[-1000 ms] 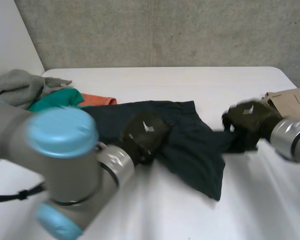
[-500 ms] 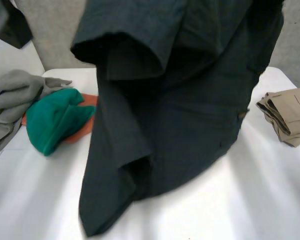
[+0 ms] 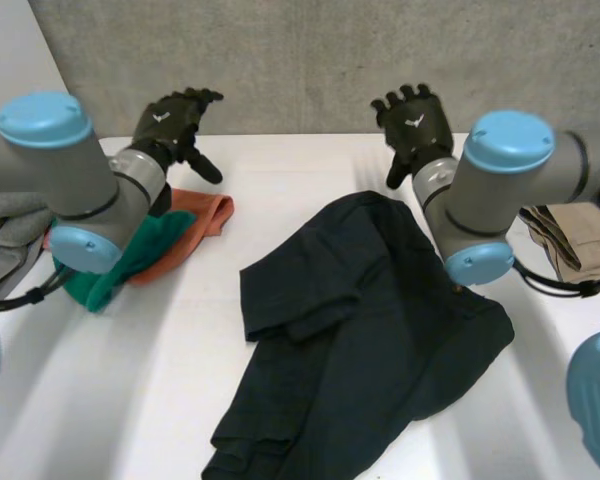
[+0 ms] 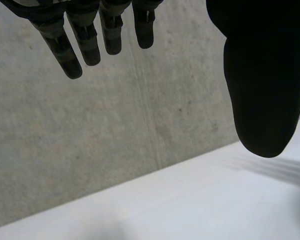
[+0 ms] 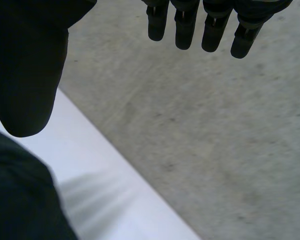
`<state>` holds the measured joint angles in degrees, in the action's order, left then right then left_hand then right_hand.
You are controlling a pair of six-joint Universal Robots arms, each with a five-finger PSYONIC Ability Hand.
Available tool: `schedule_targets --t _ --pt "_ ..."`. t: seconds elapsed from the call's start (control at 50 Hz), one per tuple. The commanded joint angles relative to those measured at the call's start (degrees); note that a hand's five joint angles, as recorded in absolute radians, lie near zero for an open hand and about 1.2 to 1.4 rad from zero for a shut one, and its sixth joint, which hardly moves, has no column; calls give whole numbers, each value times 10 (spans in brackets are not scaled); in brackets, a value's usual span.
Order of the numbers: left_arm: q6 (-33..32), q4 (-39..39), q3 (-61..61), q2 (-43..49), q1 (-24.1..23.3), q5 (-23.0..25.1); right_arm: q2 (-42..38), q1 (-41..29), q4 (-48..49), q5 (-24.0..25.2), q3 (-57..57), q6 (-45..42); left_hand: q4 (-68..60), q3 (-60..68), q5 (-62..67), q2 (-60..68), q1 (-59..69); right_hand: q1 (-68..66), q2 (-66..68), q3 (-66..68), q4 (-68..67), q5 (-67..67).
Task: Fold the laundry.
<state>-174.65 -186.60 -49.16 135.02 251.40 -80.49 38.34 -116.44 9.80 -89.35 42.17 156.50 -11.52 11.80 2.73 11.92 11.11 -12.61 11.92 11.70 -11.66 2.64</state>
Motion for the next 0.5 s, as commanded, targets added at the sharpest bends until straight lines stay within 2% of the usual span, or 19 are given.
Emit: schedule_targets --t 0.02,0.12,0.18,0.24,0.28,0.36,0.44,0.5 --pt "-10 1 -128 -145 -8 2 114 29 -28 7 66 4 15 -18 -27 -19 -11 26 -19 -17 17 -26" --pt "-33 -6 -286 -250 -29 47 220 54 -103 64 167 -1 15 -18 -27 -19 -11 26 -19 -17 17 -26" --pt "-52 -16 -353 -280 -50 78 259 67 -142 93 214 -8 -15 13 3 11 19 26 -19 -17 17 -26" --pt "-94 -60 -418 -288 -82 119 299 80 -193 118 276 -22 -36 33 24 32 40 26 -19 -17 17 -26" --pt "-136 -108 -447 -275 -106 137 323 91 -219 121 323 -34 -39 36 27 35 43 26 -19 -17 17 -26" --pt "-198 -173 -442 -226 -132 135 349 111 -238 121 398 -52 -63 60 51 59 67 26 -19 -17 17 -26" --pt "-226 -172 -387 -158 -145 131 362 132 -237 121 459 -60 -74 72 62 70 78 26 -19 -17 17 -26" --pt "-235 -141 -327 -97 -155 131 364 149 -229 122 491 -65 -146 144 134 142 150 26 -19 -17 17 -26"
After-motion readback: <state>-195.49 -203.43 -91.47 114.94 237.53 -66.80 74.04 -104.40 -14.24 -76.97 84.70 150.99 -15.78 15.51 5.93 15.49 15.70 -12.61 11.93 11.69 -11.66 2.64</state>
